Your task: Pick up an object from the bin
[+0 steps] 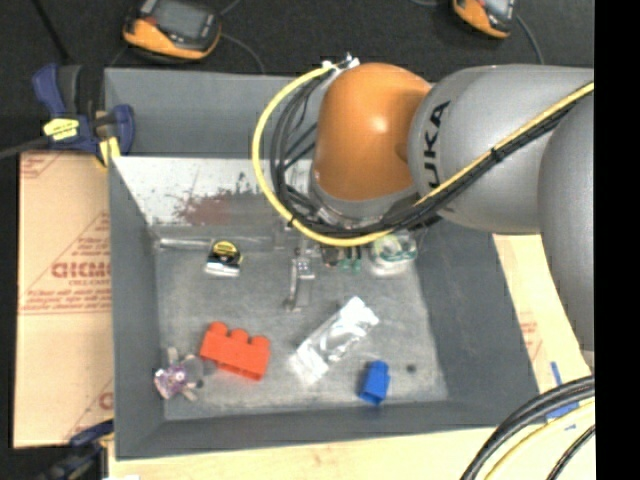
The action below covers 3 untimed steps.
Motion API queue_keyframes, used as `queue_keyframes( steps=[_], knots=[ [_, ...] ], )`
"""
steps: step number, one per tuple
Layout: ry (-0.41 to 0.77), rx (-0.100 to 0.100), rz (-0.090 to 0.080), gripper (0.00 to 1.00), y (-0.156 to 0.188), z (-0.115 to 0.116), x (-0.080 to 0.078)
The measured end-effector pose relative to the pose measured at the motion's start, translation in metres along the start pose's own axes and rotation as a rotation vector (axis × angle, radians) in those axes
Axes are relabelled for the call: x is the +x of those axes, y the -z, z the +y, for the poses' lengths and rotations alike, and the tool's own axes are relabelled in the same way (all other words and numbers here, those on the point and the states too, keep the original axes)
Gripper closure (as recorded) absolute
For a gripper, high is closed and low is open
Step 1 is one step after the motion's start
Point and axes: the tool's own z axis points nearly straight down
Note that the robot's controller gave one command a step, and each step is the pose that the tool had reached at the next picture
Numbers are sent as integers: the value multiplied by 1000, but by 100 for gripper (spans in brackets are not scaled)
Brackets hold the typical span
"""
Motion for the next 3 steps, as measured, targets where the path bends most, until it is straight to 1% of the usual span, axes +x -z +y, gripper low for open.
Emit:
queue_keyframes(
  steps=[1, 2, 3],
  knots=[
    [419, 1, 5, 0, -102, 16, 36],
    [270, -2, 5, 0, -126, 109, 64],
    [263, 1, 4, 100, -125, 105, 62]
  ],
)
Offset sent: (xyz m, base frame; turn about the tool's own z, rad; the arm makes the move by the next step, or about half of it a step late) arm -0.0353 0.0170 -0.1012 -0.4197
